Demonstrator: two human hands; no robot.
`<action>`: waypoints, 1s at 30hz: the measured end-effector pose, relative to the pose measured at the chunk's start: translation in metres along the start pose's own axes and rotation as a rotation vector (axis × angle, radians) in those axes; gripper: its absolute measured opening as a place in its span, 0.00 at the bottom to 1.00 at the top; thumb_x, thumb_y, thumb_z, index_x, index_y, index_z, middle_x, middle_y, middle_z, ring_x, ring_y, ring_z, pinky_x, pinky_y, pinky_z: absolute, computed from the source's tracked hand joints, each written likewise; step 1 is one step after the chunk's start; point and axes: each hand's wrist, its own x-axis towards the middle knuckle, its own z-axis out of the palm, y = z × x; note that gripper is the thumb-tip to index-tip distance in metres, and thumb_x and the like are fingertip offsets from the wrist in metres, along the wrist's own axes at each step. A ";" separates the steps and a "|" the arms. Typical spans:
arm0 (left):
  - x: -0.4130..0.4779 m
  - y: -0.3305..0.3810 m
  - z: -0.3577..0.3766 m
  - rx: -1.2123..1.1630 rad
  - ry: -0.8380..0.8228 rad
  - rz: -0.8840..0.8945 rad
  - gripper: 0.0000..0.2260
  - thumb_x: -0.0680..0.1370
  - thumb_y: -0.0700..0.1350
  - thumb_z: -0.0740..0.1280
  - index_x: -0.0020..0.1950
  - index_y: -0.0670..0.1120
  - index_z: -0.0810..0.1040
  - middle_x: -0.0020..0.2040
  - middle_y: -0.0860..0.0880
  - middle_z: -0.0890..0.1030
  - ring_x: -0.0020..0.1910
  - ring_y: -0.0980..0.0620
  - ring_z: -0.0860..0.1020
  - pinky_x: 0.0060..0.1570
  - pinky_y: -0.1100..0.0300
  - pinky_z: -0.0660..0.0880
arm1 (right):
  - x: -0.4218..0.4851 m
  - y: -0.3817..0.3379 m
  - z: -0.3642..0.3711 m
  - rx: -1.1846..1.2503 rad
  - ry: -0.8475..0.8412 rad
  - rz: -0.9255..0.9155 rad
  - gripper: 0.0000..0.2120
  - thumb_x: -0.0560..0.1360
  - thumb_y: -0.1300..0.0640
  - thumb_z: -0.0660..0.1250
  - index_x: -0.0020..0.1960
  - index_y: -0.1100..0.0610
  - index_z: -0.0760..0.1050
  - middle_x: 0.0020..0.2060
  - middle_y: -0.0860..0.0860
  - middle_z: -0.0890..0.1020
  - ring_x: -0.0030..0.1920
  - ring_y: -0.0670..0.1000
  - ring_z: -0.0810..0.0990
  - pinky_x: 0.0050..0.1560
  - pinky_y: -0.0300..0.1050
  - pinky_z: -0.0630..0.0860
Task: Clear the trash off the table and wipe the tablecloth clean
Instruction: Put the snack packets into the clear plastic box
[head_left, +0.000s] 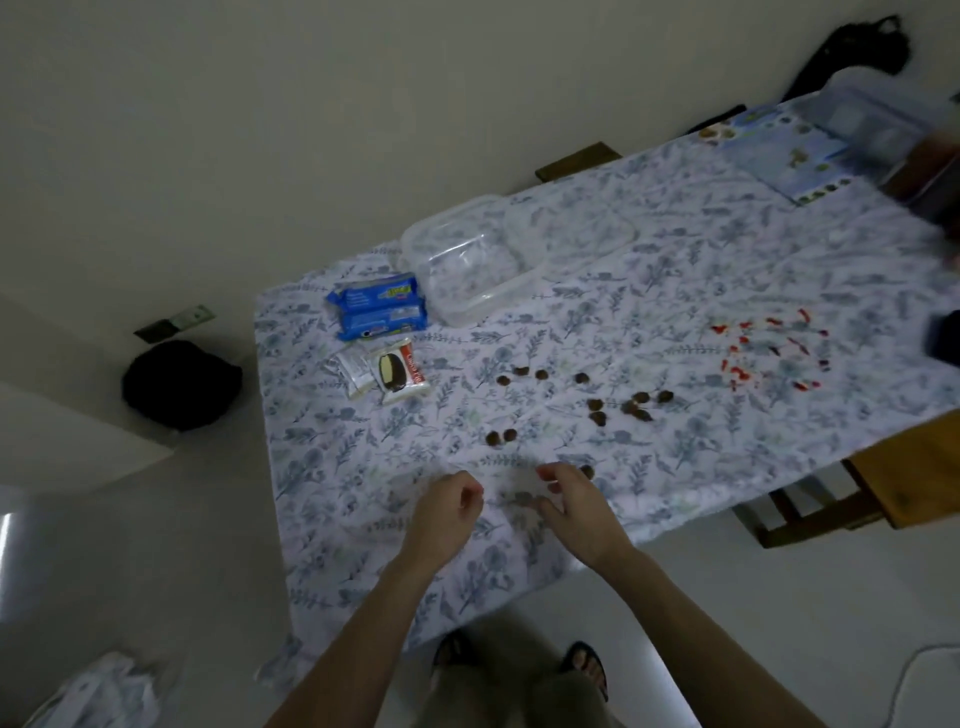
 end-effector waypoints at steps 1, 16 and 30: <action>0.004 0.009 0.005 -0.002 -0.008 0.007 0.05 0.79 0.42 0.64 0.49 0.44 0.78 0.45 0.48 0.80 0.44 0.51 0.78 0.47 0.57 0.75 | 0.001 0.005 -0.009 -0.002 0.009 0.002 0.18 0.77 0.56 0.63 0.66 0.58 0.69 0.62 0.55 0.73 0.60 0.52 0.75 0.56 0.41 0.70; 0.099 0.067 0.025 -0.094 0.009 0.148 0.04 0.79 0.42 0.63 0.47 0.46 0.76 0.44 0.49 0.79 0.40 0.52 0.77 0.45 0.55 0.77 | 0.055 0.024 -0.076 -0.088 0.078 -0.001 0.17 0.78 0.55 0.62 0.65 0.57 0.69 0.59 0.55 0.74 0.58 0.52 0.75 0.53 0.41 0.71; 0.121 0.006 -0.036 -0.116 0.197 -0.074 0.04 0.78 0.42 0.63 0.47 0.45 0.77 0.43 0.48 0.79 0.42 0.51 0.77 0.45 0.57 0.75 | 0.148 -0.024 -0.047 -0.105 -0.125 -0.152 0.17 0.78 0.55 0.63 0.65 0.57 0.69 0.58 0.54 0.75 0.57 0.51 0.75 0.56 0.42 0.72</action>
